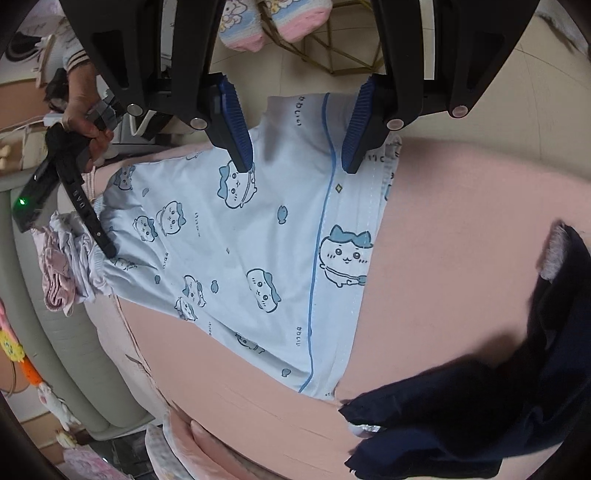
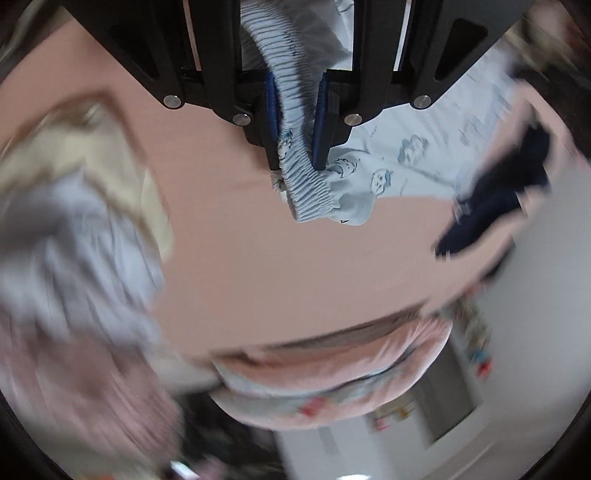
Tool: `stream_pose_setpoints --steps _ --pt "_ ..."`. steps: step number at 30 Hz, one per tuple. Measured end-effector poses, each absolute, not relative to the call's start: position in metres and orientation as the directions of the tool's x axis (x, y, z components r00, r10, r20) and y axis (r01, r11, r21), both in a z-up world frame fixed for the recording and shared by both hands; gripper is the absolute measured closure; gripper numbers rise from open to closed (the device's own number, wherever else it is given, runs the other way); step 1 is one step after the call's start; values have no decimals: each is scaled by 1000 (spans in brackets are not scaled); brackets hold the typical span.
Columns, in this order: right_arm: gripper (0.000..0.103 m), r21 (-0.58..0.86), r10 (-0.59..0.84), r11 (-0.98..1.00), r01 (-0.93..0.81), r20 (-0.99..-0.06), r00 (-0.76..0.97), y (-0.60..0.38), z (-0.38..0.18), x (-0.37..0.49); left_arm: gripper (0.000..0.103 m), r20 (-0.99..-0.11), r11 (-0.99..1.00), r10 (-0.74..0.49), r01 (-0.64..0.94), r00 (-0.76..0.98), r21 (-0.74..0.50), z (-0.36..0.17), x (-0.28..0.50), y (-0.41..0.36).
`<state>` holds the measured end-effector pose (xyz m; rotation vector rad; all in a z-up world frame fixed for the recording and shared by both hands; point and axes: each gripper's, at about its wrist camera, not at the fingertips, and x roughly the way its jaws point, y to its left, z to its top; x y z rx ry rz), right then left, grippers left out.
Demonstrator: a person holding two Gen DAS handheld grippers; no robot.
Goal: Fold clothes
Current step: 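Lift the waistband with the right gripper and fold it toward the left gripper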
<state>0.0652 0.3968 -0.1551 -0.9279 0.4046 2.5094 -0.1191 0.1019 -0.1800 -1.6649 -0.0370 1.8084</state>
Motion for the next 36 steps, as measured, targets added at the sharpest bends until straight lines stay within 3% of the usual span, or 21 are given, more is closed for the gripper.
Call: stream_pose_setpoints --steps 6,11,14,19,26,34,35,36 --pt "90 -382 450 -886 -263 -572 -686 301 -153 44 56 -863 -754 505 -473 27 -456 -162 -127 121" --pt "91 -566 472 -814 -131 -513 -717 248 -167 45 54 -825 -699 562 -500 59 -511 -147 -139 148" --pt "91 -606 469 -790 -89 -504 -725 235 -172 50 38 -795 -661 597 -494 112 -566 -148 -145 165" --pt "91 -616 453 -786 -42 -529 -718 229 -179 55 28 -766 -607 613 -504 195 -614 -157 -148 207" --pt "91 -653 447 -757 9 -529 -722 220 -190 55 27 -784 -593 548 -526 291 -609 -184 -139 251" --pt "91 -657 441 -753 26 -534 -721 223 -192 53 28 -739 -590 582 -449 339 -671 -203 -144 259" --pt "91 -650 439 -759 27 -542 -717 225 -192 53 32 -732 -593 587 -433 345 -679 -206 -145 258" --pt "90 -649 444 -760 24 -546 -710 226 -192 52 44 -730 -595 587 -425 351 -682 -208 -145 258"
